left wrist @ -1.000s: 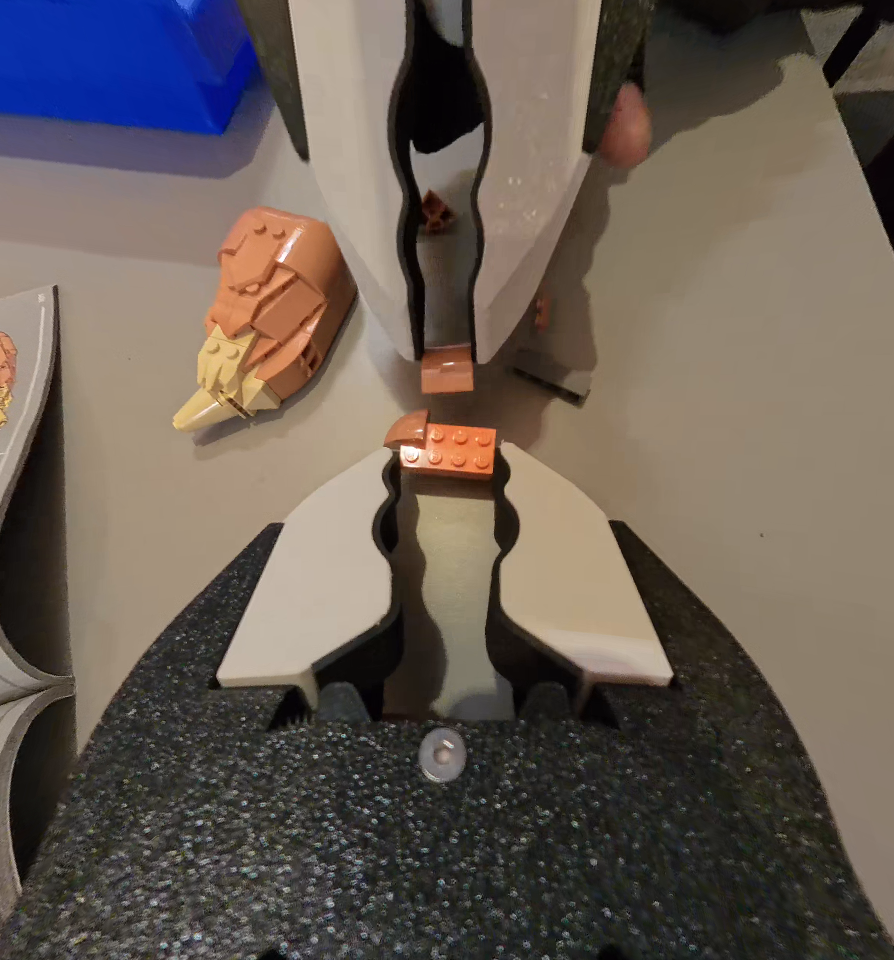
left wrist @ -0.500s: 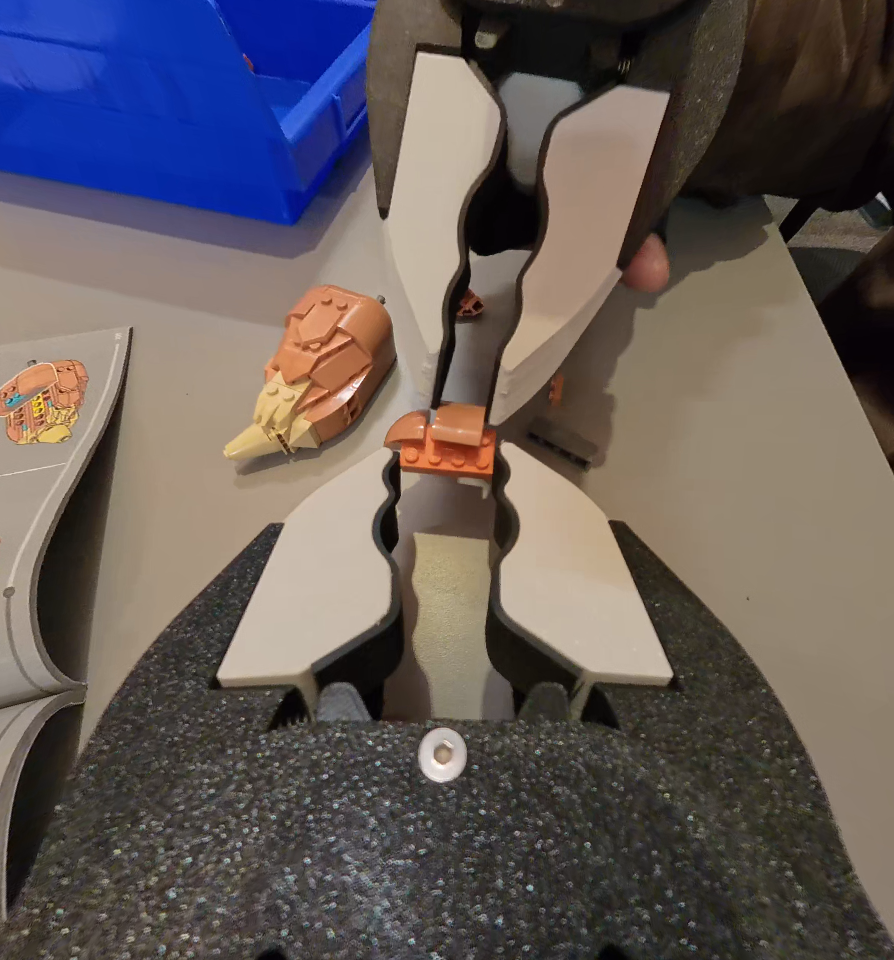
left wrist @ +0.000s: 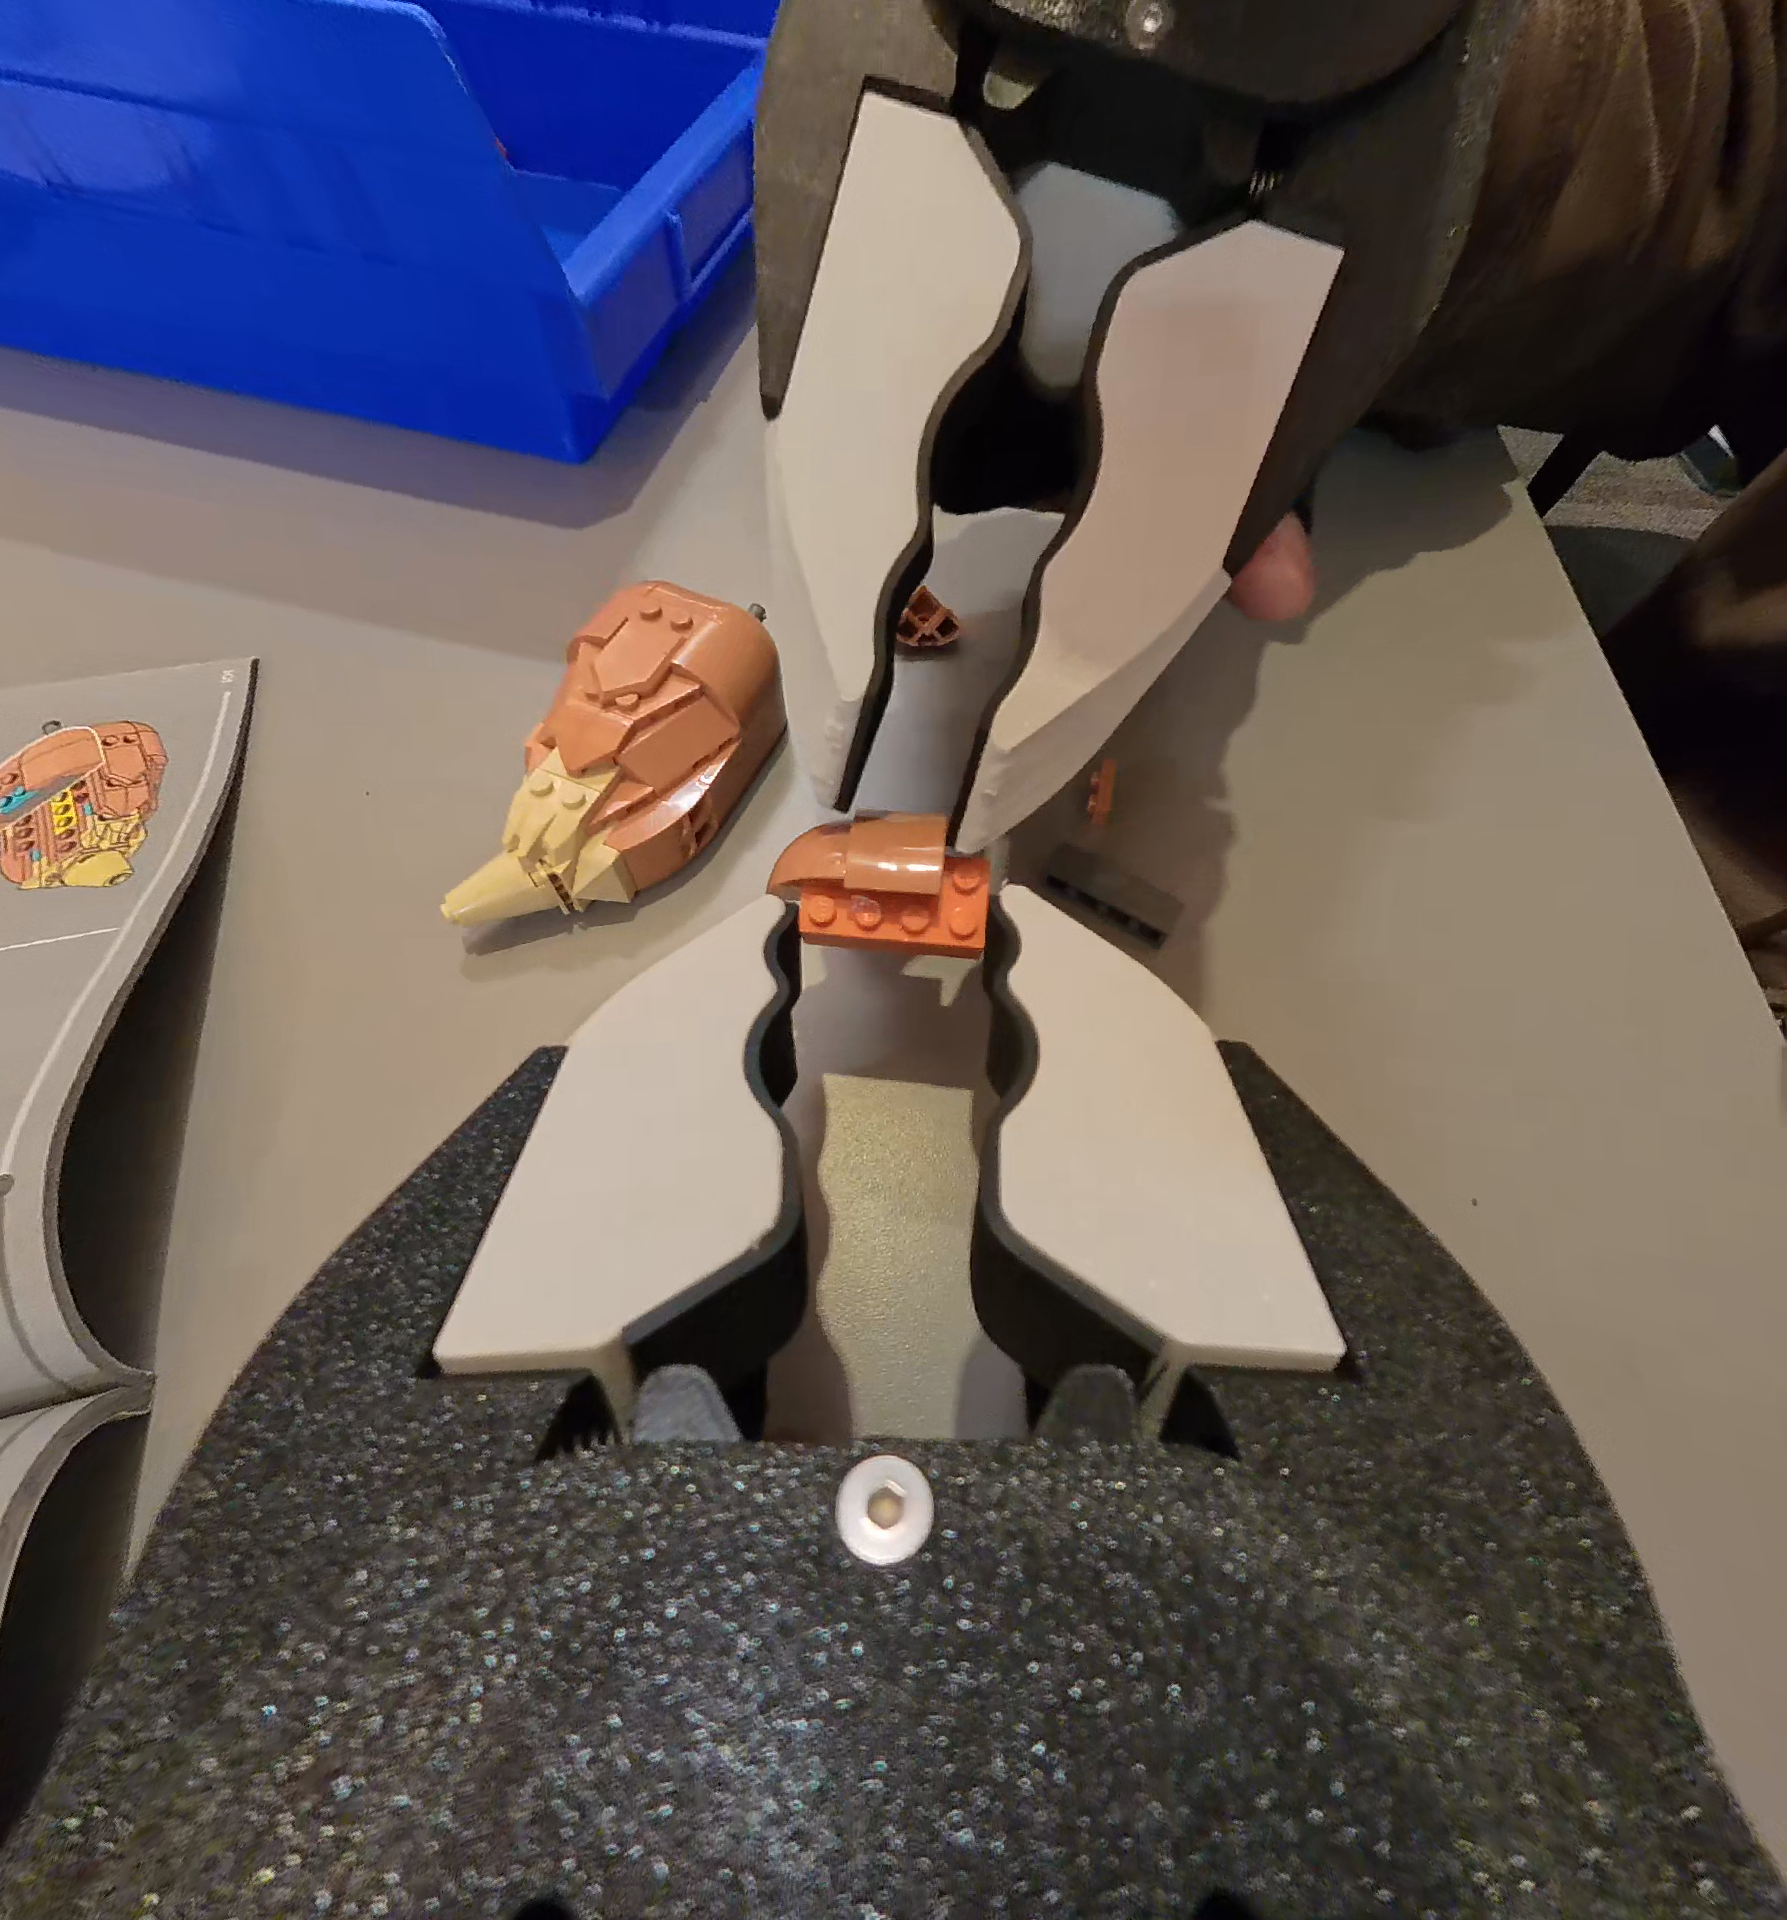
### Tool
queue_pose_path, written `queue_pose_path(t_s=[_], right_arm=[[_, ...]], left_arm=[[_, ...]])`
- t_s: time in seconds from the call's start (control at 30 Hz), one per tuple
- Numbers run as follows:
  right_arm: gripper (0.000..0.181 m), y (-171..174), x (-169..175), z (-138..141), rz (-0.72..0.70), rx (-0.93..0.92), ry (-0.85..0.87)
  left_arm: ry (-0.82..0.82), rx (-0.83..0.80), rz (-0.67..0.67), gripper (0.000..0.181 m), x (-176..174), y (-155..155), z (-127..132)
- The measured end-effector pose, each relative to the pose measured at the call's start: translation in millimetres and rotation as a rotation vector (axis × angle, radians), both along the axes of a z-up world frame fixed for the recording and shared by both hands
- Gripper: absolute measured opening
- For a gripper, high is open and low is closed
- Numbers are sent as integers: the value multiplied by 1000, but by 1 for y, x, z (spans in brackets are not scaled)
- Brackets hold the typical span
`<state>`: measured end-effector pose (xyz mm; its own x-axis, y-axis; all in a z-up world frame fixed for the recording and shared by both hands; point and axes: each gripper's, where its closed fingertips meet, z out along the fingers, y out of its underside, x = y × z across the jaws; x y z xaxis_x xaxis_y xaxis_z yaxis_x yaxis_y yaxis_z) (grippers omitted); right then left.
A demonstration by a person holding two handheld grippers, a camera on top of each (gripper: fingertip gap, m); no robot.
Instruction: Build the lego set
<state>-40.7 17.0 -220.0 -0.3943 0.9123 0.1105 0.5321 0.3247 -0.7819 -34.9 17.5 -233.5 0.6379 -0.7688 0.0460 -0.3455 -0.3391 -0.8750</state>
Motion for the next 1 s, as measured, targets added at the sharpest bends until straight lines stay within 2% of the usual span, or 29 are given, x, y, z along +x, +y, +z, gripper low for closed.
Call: queue_pose_path(t_s=[0.03, 0.33, 0.57, 0.77, 1.0], right_arm=[[17, 0, 0, 0, 0, 2, 3], [32, 1, 3, 8, 73, 98, 81], [46, 4, 2, 8, 218, 536, 270], [47, -5, -1, 12, 304, 772, 415], [44, -9, -9, 8, 330, 943, 477]], left_arm=[[-2, -1, 0, 34, 0, 0, 0], [-26, 1, 6, 34, -4, 0, 5], [-63, -12, 0, 34, -5, -3, 9], [-91, -18, -6, 34, -4, -4, 13], [-121, -19, -20, 34, -2, -6, 17]])
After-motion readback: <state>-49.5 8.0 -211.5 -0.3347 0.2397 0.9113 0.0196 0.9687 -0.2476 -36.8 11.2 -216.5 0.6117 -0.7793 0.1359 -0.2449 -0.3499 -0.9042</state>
